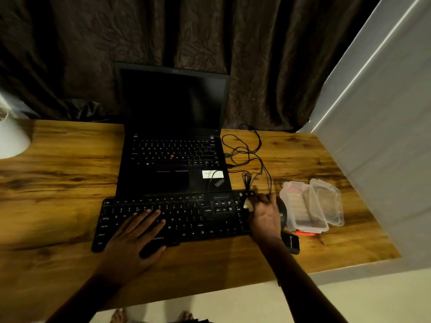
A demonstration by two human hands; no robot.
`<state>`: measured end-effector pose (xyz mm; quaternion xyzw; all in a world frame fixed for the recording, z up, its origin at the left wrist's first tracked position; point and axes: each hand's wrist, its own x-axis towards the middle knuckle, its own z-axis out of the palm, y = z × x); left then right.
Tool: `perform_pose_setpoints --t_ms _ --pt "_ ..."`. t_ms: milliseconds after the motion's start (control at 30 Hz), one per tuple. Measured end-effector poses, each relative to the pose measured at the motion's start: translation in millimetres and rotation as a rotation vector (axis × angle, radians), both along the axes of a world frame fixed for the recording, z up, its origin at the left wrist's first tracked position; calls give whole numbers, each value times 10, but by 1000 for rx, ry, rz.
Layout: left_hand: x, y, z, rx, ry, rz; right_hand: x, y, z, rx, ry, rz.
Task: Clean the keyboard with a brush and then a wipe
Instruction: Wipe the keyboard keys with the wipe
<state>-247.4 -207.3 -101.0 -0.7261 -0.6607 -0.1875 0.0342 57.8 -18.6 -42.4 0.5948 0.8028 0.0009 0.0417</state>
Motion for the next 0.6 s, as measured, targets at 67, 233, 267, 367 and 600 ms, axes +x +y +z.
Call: perform_pose_setpoints --t_ms 67,233,267,367,600 --pt "-4 1 -4 3 0 -6 -130 -46 15 -20 50 72" --pt "-3 10 -4 15 -1 -8 -125 -64 60 3 121 105" --pt "1 12 -2 14 6 -9 -51 -36 28 12 105 84" --pt "1 10 5 14 6 -4 104 -20 26 87 23 48" --pt "-4 7 -10 -3 8 -3 -193 -135 54 -17 175 185"
